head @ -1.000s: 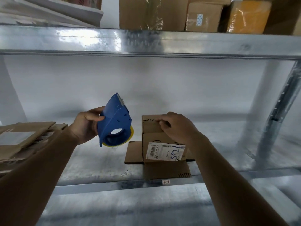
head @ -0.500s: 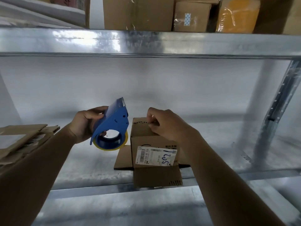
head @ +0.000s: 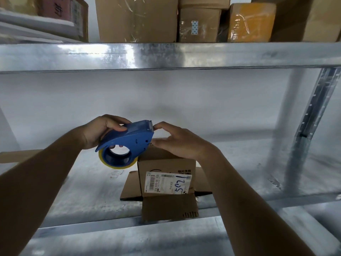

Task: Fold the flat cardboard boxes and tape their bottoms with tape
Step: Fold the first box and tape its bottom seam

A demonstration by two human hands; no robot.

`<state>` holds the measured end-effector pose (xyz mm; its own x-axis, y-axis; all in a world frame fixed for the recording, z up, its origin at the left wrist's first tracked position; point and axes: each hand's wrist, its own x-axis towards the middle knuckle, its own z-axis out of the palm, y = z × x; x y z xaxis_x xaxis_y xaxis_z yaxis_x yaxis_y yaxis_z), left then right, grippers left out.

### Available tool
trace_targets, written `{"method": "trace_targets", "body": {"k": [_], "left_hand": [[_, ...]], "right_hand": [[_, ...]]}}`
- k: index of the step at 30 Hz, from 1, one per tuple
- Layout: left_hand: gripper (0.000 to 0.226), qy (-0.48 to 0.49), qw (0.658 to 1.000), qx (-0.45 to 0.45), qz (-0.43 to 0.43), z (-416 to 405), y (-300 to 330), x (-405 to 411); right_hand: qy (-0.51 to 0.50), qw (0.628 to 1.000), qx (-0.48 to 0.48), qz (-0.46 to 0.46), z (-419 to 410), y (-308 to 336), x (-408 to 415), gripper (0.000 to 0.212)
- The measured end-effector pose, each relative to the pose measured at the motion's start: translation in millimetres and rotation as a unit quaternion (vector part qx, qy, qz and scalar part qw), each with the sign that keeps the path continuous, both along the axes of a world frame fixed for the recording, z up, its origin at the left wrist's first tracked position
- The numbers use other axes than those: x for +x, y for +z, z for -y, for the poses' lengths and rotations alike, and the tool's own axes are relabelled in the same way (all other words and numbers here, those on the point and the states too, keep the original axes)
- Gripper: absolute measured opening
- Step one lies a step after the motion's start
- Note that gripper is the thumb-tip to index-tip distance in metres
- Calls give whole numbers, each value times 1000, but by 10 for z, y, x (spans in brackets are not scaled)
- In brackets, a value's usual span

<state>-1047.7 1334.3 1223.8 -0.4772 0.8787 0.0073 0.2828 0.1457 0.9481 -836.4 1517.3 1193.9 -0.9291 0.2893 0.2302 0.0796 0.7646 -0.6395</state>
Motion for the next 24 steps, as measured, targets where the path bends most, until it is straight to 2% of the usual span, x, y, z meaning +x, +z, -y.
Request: {"method": "trace_targets", "body": {"k": [7,13,18,24], "left_hand": [[93,10,999,-30,-30,-76,89,16],[96,15,998,-47,-40,-86,119,20],[93,10,997,-53,-48,-97,134,41],[105,14,996,-55,-67,-99,168,47]], "right_hand": [[-19,998,-30,-43,-11,-58,-27,36],[-67,995,-17,-71,23,-131,-91,27],[-92,994,-3,-61,48,-173,-127,28],[-117,991,13,-58,81,-198,-191,27]]}}
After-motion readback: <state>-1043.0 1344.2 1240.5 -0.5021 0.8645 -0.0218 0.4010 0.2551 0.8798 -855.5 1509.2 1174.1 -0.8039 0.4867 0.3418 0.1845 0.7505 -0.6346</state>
